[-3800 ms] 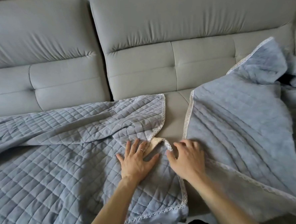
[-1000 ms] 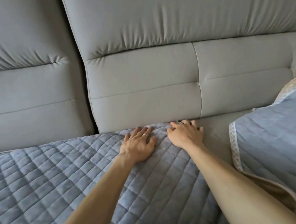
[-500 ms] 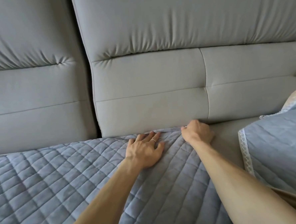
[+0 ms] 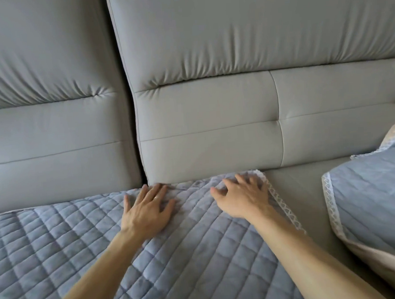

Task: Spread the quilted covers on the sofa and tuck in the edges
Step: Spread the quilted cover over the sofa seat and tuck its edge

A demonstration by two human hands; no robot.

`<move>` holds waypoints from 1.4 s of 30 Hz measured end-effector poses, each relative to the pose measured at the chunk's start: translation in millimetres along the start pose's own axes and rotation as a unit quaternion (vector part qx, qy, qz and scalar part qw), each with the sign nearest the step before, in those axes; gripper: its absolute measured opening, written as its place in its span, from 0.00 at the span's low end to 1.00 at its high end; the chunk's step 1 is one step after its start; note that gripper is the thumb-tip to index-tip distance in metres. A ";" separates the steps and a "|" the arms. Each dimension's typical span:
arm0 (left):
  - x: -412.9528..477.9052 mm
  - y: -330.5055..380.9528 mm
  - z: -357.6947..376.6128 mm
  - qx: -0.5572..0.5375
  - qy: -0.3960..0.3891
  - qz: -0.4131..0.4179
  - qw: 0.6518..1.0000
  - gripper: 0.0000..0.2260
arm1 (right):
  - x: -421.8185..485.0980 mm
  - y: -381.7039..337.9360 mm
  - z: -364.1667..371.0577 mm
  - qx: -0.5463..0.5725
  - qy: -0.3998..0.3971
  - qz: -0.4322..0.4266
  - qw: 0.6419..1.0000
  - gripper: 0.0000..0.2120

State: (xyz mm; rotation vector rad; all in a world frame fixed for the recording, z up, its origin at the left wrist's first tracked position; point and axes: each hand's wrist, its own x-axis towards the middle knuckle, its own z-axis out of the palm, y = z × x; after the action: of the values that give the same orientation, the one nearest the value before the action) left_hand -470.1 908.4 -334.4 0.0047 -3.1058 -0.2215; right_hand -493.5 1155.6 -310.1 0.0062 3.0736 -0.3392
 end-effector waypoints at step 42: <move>-376.0 -23.0 -29.9 0.038 -0.081 -0.173 0.981 0.34 | -296.1 -32.1 3.9 -0.057 -0.076 -0.067 0.993 0.39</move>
State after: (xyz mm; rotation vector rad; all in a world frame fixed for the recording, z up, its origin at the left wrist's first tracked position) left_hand -93.4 883.3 -318.5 0.5582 -3.2520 -0.1142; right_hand -197.9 1123.9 -292.3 -0.2219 2.9436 -0.1600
